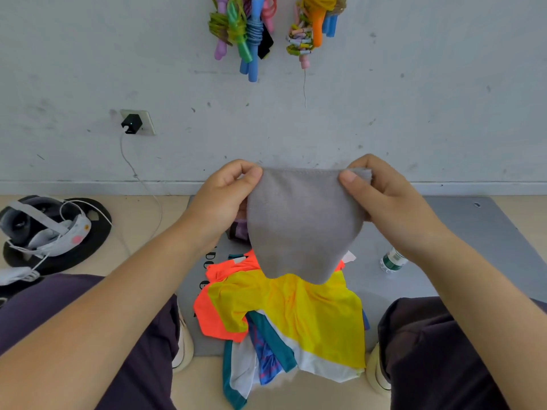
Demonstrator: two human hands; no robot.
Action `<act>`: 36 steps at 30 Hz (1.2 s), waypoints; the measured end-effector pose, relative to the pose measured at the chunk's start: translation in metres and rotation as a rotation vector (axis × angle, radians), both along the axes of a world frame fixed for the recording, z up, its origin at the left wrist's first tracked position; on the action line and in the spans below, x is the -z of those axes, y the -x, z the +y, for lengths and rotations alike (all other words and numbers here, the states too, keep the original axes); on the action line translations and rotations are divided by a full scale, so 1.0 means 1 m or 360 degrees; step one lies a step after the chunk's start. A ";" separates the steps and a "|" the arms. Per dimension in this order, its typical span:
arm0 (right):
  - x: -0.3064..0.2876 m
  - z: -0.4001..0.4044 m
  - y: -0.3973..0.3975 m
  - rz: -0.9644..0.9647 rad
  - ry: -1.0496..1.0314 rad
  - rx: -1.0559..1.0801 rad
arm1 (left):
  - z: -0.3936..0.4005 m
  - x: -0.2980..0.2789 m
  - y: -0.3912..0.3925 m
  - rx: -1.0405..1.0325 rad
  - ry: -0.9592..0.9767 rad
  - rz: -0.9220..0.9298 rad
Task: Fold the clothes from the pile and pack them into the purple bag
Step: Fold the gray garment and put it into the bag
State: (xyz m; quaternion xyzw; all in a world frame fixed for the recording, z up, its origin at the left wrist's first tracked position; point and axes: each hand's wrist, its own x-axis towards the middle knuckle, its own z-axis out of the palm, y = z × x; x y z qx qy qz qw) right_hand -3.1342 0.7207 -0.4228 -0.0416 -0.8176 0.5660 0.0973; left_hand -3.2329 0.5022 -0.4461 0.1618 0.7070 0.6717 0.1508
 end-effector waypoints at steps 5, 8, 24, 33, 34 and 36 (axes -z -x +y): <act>-0.003 0.000 0.004 0.0251 0.0250 0.0283 | -0.008 -0.011 -0.005 0.0699 -0.0485 -0.0525; 0.000 0.006 0.006 0.0168 0.0719 0.0246 | -0.004 0.000 -0.015 0.0785 -0.0146 -0.0392; 0.017 -0.001 0.004 -0.0196 0.0551 0.0090 | -0.005 0.000 -0.002 -0.0009 0.0093 -0.0131; 0.015 0.006 0.004 -0.0024 0.0527 0.0037 | -0.012 0.000 0.002 0.0150 -0.0126 0.0056; 0.015 0.006 0.004 -0.0033 0.0529 -0.0003 | -0.012 0.001 0.003 0.0153 -0.0098 0.0080; 0.015 0.008 0.005 -0.0029 0.0471 -0.0009 | -0.013 0.003 0.004 0.0170 -0.0060 0.0108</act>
